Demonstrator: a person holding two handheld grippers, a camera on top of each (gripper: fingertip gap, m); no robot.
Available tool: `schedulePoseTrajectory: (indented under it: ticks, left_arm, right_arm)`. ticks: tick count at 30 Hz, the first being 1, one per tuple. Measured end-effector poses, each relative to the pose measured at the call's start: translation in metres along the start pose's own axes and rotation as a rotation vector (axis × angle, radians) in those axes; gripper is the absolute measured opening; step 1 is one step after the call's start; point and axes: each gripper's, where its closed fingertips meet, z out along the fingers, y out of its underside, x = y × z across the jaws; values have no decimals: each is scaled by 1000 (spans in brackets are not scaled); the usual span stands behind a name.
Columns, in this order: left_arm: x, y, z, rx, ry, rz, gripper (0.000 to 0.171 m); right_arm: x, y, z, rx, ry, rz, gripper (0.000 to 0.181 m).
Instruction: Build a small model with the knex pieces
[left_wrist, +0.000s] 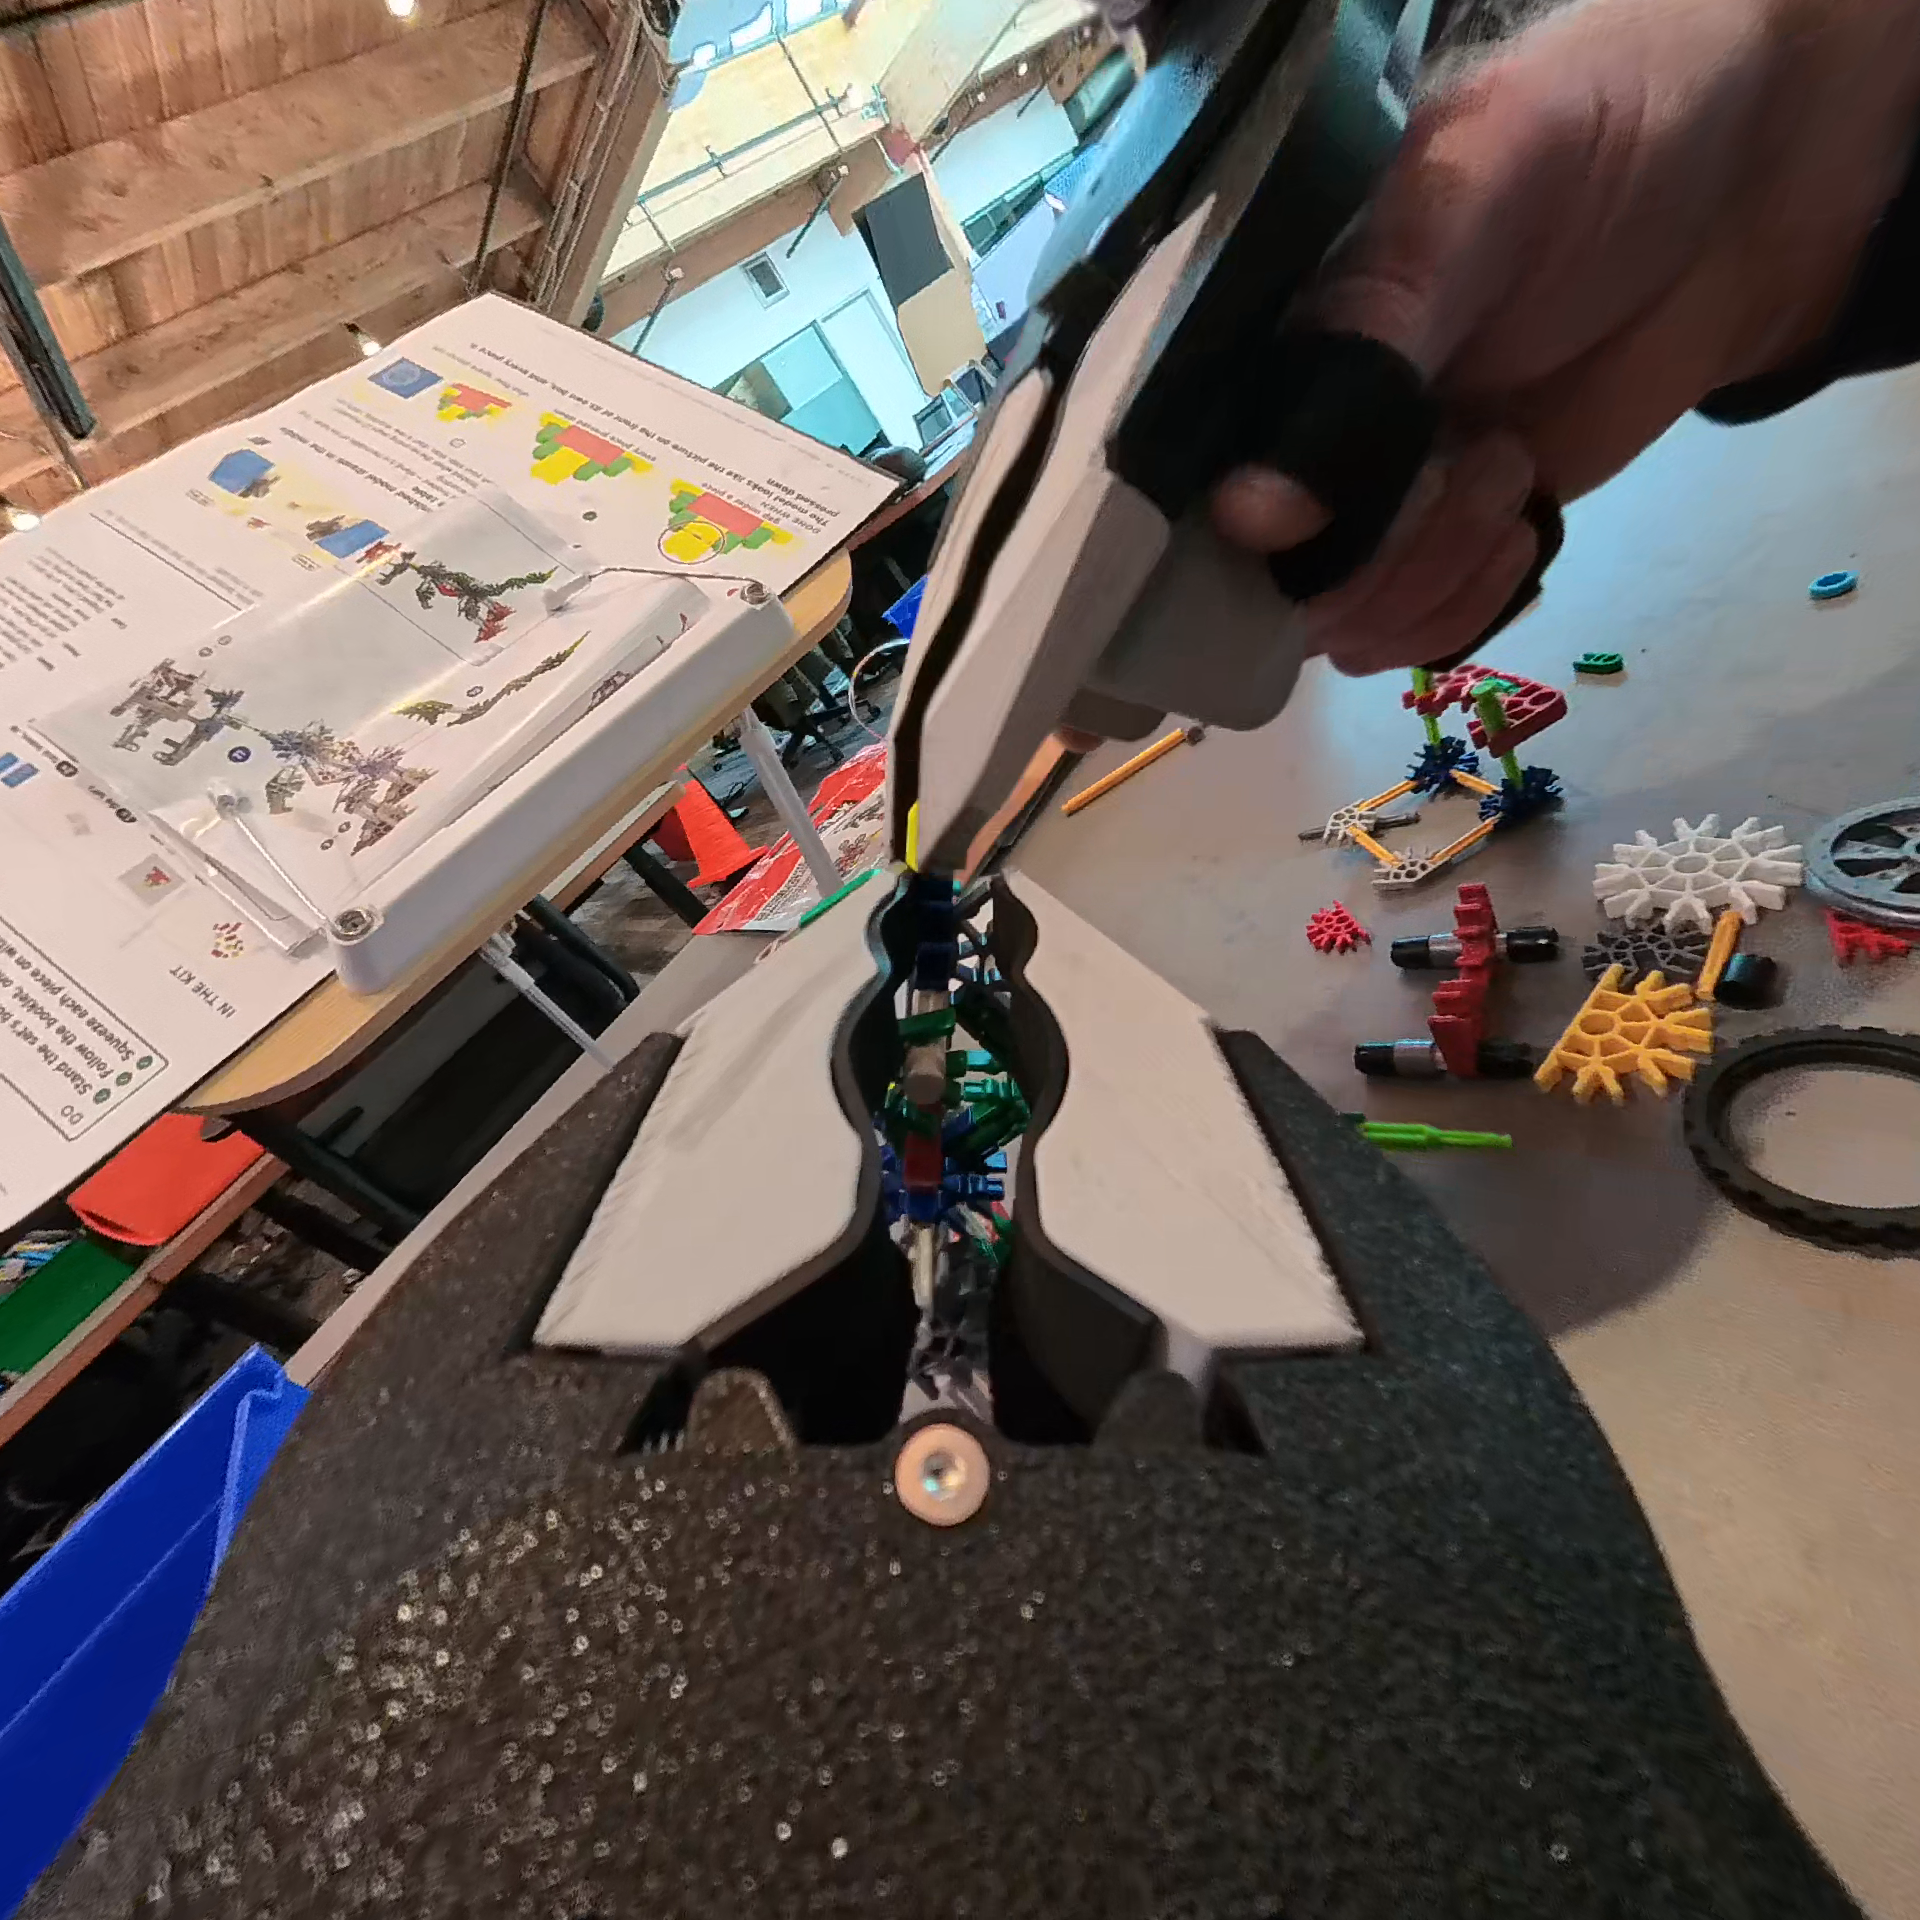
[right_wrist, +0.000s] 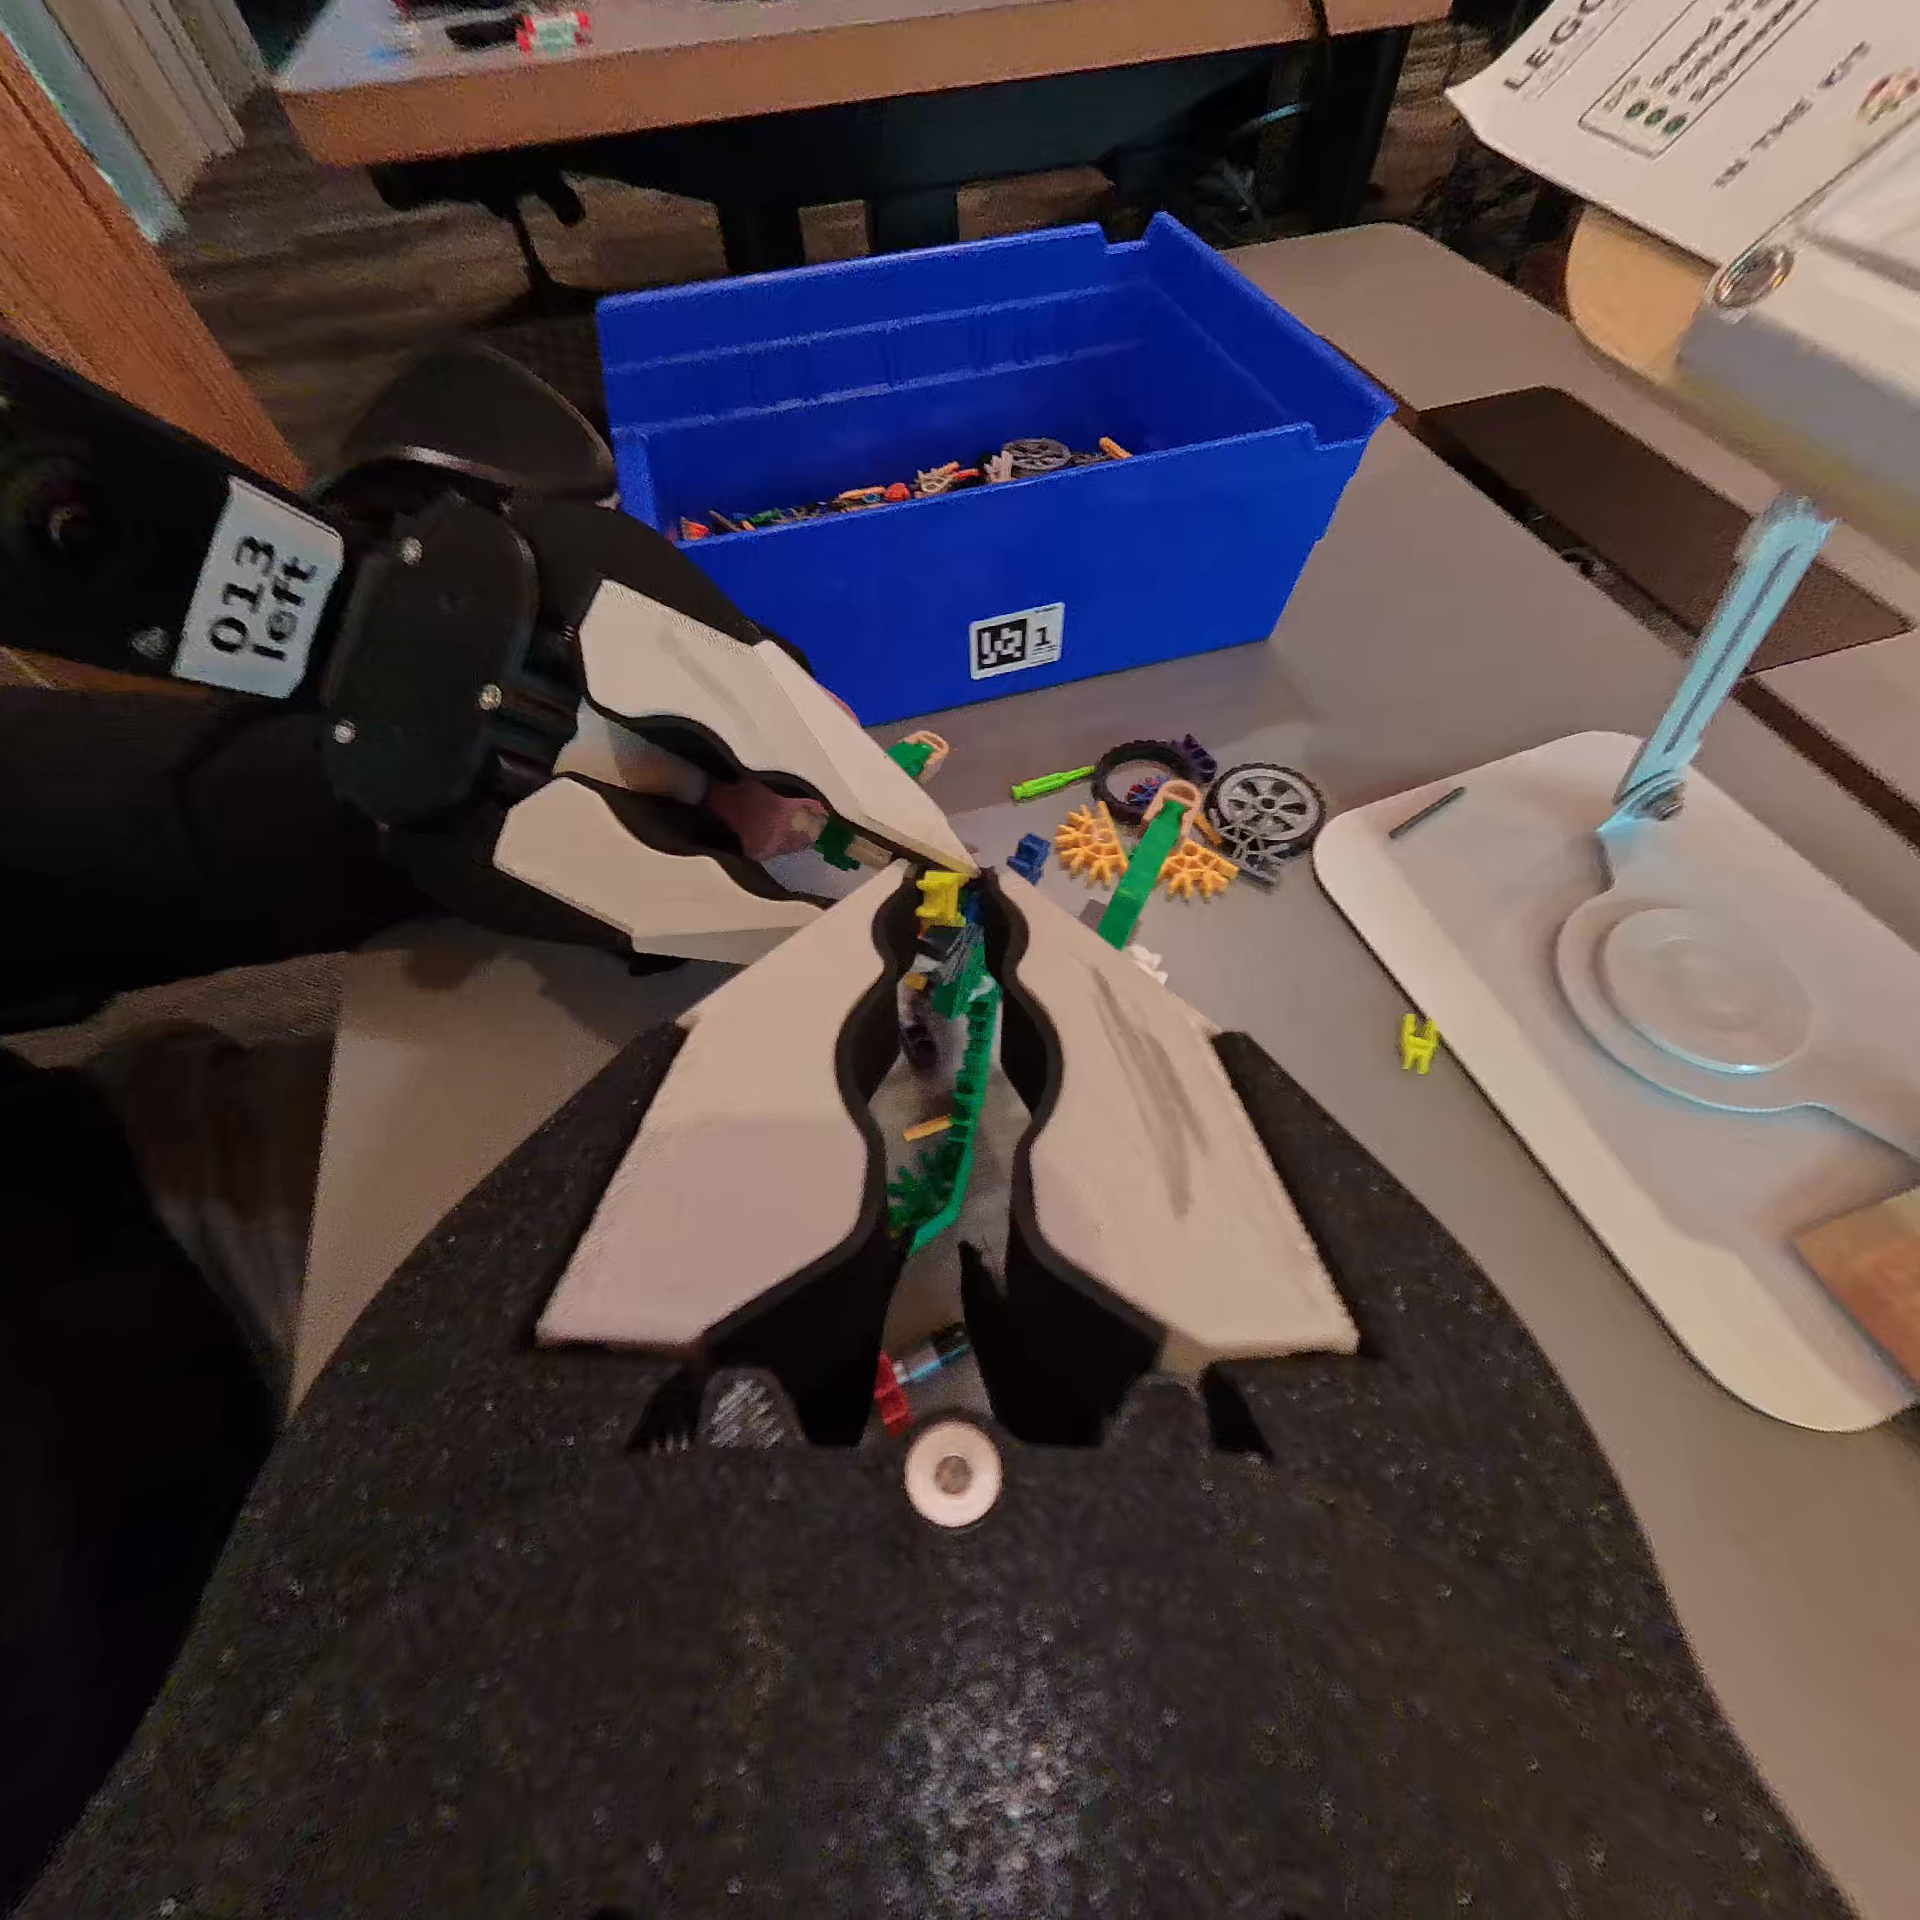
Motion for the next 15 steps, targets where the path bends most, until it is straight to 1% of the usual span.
schedulePoseTrajectory:
  ticks: [2,5,8,12,15]
  left_arm:
    - [-1,1,0,-4,-3,0,11]
    - [0,0,-2,-4,3,-2,11]
    - [2,-1,-2,2,11,0,11]
    - [4,-9,-7,47,19,-35,11]
    - [7,-7,-10,48,28,-67,10]
  right_arm:
    - [1,-1,1,-14,32,-33,9]
    - [-1,1,0,-6,-7,-3,9]
    - [-3,0,-2,9,-5,8,7]
    - [-10,-6,-7,105,-117,208,4]
    - [-14,-2,-5,144,-166,327,4]
